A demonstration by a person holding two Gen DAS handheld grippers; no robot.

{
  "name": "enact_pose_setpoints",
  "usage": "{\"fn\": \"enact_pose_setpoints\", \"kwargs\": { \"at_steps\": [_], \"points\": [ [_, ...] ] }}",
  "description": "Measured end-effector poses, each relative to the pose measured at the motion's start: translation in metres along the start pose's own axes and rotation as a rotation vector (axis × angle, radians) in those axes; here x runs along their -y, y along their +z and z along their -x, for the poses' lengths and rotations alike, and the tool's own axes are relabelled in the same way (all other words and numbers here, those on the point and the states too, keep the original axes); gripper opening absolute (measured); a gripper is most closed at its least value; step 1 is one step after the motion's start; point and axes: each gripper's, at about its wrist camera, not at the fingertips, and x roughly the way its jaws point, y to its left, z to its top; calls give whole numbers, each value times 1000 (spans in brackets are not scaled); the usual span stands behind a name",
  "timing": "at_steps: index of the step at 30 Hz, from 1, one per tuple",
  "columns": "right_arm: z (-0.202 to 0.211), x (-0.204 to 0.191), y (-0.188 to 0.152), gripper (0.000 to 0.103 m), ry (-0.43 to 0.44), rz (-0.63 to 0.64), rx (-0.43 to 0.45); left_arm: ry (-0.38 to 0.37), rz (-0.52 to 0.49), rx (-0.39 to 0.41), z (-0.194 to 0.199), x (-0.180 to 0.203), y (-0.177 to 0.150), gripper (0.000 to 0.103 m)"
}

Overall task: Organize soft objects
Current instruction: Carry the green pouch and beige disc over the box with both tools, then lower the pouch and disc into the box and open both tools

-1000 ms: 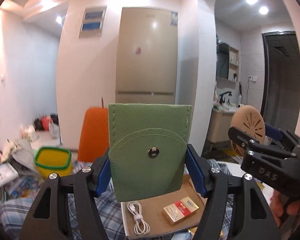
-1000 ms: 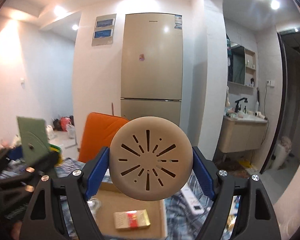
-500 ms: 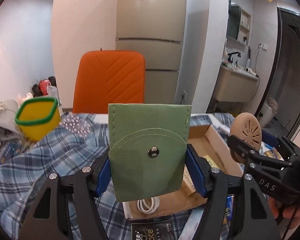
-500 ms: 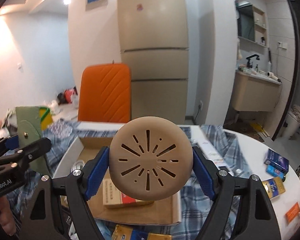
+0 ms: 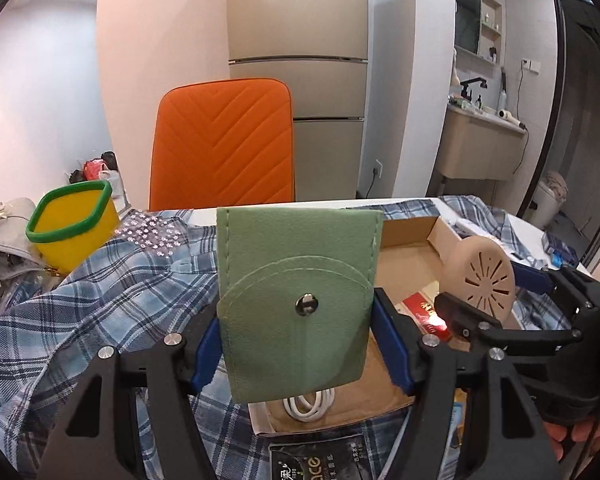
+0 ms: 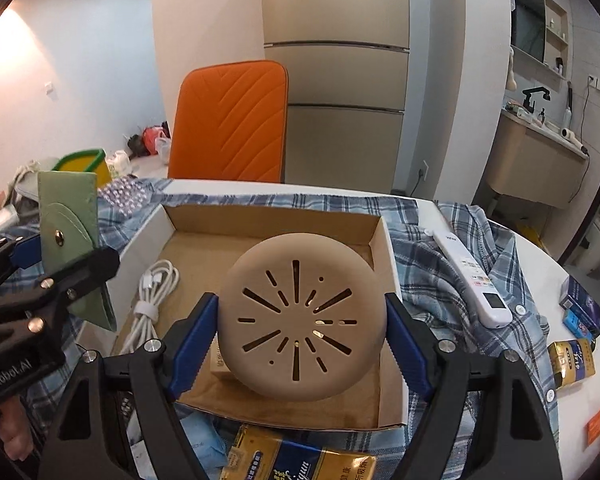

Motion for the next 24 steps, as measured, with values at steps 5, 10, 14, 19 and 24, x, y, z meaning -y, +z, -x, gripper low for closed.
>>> {"fn": "enact_pose_setpoints", "kwargs": {
  "at_steps": [5, 10, 14, 19, 24],
  "points": [
    [-8, 0, -4, 84, -12, -2, -17, -7, 2, -4, -1, 0, -1, 66],
    [-4, 2, -4, 85, -2, -8, 8, -4, 5, -2, -1, -1, 0, 66],
    [7, 4, -1, 89, 8, -13, 66, -8, 14, 5, 1, -3, -1, 66],
    [13, 19, 3, 89, -21, -75, 86, -29, 6, 24, 3, -1, -2, 79],
    [18, 35, 6, 89, -26, -130, 103, -38, 15, 82, 7, 0, -5, 99]
  ]
}}
